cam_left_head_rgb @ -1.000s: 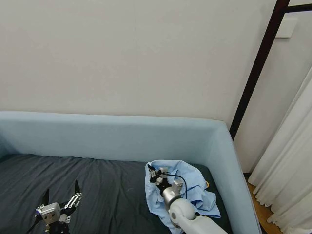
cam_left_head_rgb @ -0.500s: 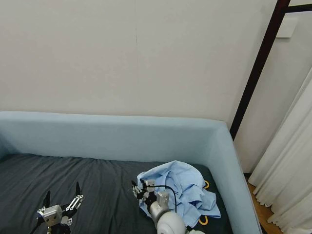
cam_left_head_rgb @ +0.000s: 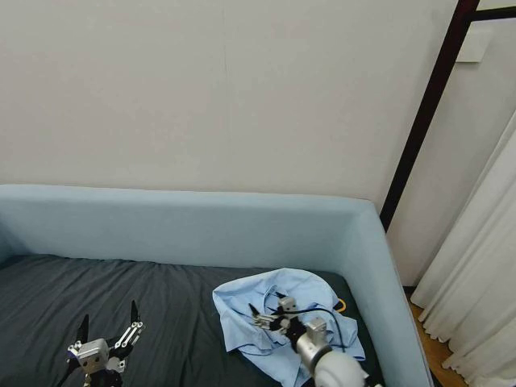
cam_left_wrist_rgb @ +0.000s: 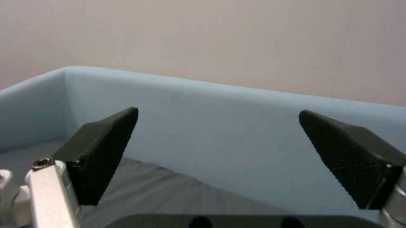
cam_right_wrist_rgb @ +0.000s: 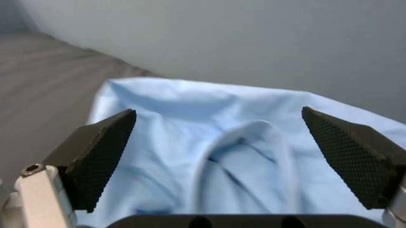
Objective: Pick up the clothes from the sofa and hang them on the clothes hanger.
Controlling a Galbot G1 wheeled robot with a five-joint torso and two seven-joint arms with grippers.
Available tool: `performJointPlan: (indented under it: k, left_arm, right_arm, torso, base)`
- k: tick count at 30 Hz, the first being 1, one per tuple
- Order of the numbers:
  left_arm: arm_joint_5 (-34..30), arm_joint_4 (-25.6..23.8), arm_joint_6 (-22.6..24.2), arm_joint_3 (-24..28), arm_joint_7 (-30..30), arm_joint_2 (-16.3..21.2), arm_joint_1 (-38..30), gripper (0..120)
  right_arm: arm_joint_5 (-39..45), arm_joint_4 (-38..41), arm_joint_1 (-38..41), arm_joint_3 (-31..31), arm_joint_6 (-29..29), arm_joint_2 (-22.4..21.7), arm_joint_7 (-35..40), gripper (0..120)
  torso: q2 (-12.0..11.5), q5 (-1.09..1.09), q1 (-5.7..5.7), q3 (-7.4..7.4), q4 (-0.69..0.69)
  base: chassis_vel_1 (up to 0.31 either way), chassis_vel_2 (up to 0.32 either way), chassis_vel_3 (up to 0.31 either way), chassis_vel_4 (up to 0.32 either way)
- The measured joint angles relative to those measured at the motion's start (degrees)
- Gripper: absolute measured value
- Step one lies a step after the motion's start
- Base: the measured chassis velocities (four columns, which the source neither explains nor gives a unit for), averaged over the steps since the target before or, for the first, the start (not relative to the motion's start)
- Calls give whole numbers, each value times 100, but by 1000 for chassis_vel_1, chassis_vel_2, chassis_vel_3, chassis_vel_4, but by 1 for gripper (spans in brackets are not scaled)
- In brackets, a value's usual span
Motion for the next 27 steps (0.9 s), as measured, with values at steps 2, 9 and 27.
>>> performJointPlan:
  k: [2,9,27]
  left_arm:
    - [8,3,-1,4,0,-8,-3,100]
    - [63,34,-3,40,-1,-71,-35,100]
    - [69,112,-86,-62,-85,-69,-10,100]
  right_arm:
    - [-52,-101,-6,60,47,-14,-84,100]
    - [-635,-526,-179,-64,-130,168,831,100]
    - [-990,-1595,366,-737,-665,935,2285,93]
  torso:
    - [0,-1,0,0,0]
    - [0,0,0,0,1]
    - [0,-2,0,1,1]
  base:
    - [0,0,0,0]
    - [0,0,0,0]
    - [0,0,0,0]
